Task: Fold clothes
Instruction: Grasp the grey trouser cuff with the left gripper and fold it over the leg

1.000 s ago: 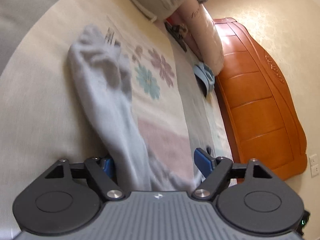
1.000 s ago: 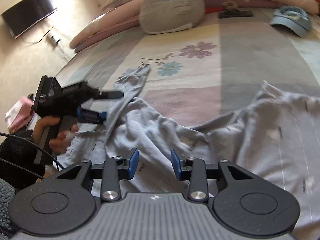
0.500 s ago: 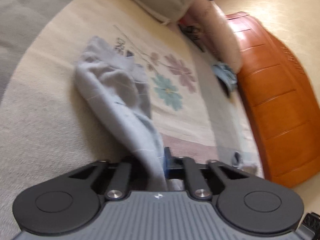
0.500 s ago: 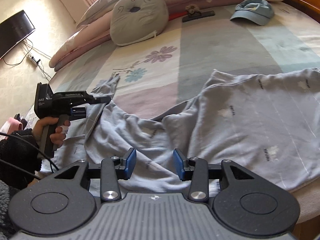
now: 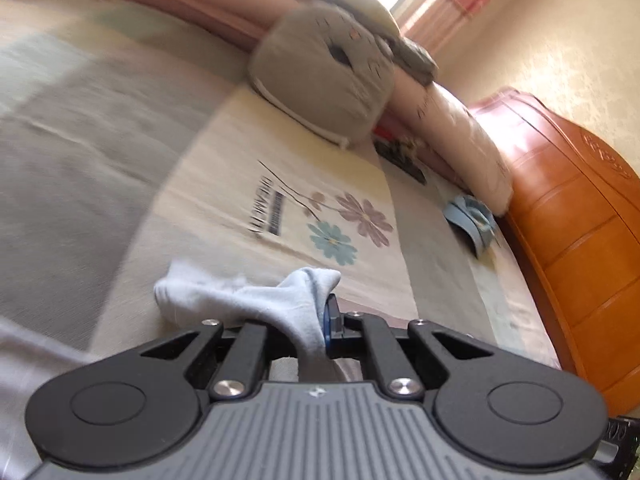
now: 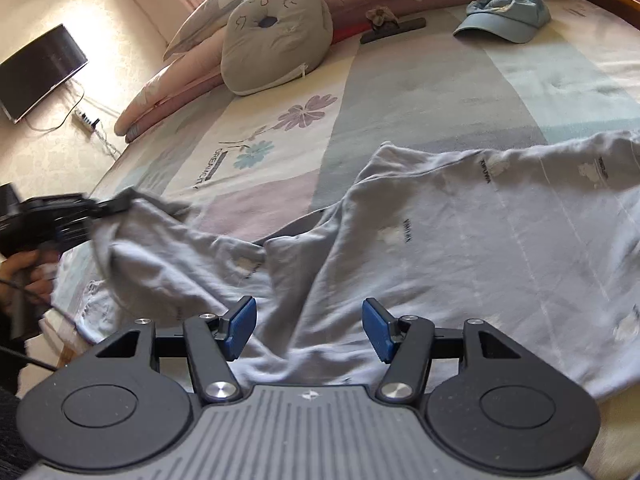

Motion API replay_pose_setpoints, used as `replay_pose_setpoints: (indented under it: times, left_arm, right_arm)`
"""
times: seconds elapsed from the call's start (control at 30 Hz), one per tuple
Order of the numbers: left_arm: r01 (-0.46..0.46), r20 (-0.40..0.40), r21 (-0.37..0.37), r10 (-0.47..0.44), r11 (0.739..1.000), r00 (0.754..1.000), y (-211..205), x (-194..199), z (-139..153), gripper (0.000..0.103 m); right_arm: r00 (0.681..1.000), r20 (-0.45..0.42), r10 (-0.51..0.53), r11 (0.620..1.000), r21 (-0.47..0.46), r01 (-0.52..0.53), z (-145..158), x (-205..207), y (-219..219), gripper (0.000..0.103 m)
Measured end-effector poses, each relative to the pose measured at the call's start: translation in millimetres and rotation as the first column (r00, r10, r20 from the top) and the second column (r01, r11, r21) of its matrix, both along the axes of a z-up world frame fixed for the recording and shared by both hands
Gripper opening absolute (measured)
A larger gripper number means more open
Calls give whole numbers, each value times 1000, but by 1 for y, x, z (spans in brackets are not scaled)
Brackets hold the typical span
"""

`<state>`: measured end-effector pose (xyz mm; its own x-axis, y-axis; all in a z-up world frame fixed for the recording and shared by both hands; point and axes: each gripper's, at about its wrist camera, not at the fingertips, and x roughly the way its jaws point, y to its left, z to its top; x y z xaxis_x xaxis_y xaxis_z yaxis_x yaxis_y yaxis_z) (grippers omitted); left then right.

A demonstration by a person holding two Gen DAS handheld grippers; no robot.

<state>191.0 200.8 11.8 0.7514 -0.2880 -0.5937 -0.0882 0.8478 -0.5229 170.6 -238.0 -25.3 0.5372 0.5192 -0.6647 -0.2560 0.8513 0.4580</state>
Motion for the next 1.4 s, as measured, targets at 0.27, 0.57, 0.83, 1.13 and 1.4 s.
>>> replay_pose_setpoints:
  times: [0.27, 0.57, 0.83, 1.13, 1.4]
  left_arm:
    - [-172, 4, 64, 172, 983, 985, 7, -56, 9, 5]
    - [-217, 55, 120, 212, 969, 976, 12, -74, 13, 6]
    - [-242, -38, 111, 248, 964, 968, 23, -75, -31, 6]
    - [-256, -105, 83, 264, 963, 959, 33, -74, -56, 12]
    - [-184, -173, 79, 195, 980, 965, 42, -67, -55, 22]
  right_arm:
    - [999, 13, 33, 999, 21, -33, -2, 13, -20, 67]
    - [999, -5, 43, 999, 8, -43, -12, 13, -25, 68]
    - [995, 31, 95, 971, -225, -86, -21, 5, -5, 70]
    - [974, 68, 216, 893, -418, -169, -27, -4, 23, 88]
    - [971, 64, 228, 891, -416, -182, -27, -3, 24, 91]
